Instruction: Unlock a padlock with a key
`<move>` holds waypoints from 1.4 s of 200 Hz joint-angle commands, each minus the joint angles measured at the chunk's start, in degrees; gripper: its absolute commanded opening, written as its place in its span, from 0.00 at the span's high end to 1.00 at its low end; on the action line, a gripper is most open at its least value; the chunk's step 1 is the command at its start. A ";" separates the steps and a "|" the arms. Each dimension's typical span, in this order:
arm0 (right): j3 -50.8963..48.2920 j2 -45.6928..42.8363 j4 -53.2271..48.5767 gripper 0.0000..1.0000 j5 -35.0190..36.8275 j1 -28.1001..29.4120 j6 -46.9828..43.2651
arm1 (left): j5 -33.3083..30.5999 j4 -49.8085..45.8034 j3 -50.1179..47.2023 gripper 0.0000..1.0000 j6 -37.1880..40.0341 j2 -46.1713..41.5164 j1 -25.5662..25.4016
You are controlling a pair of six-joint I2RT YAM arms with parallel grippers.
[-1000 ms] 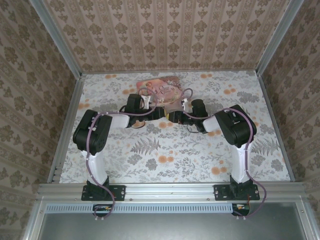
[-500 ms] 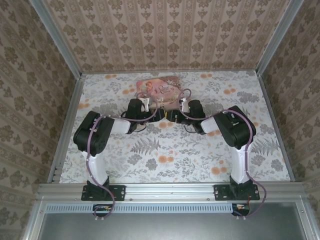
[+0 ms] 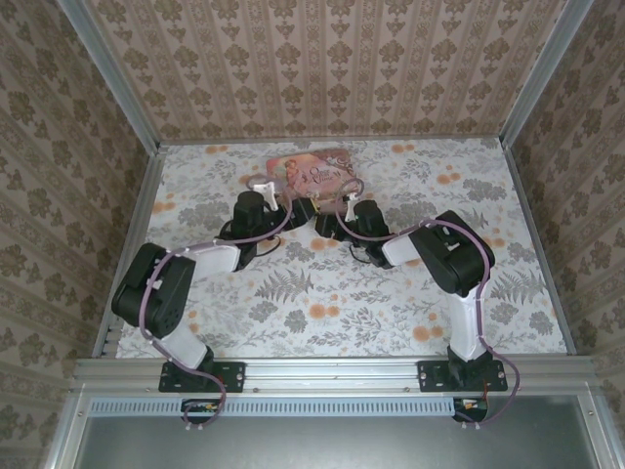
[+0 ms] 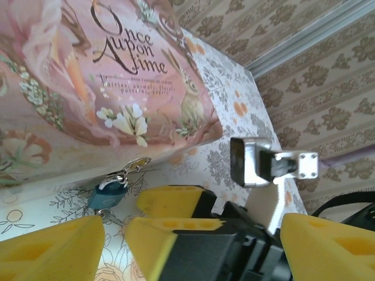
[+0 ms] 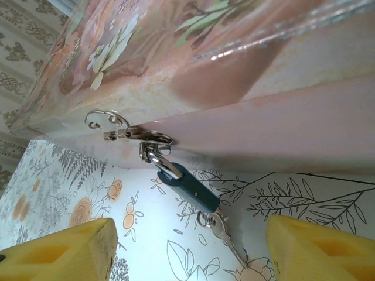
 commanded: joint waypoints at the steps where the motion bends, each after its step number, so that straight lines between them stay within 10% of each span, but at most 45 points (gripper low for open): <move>1: 1.77 0.86 -4.33 0.30 4.80 0.38 -0.13 | -2.46 -5.60 1.64 0.18 -1.93 -2.98 0.20; 145: 12.54 7.36 -6.26 0.33 -1.37 3.13 -0.31 | -1.70 -10.52 2.46 0.16 -3.16 -6.01 1.62; 280: 15.35 10.84 -5.41 0.66 0.65 3.26 3.86 | -0.99 -10.05 1.40 0.16 -4.22 -7.05 3.75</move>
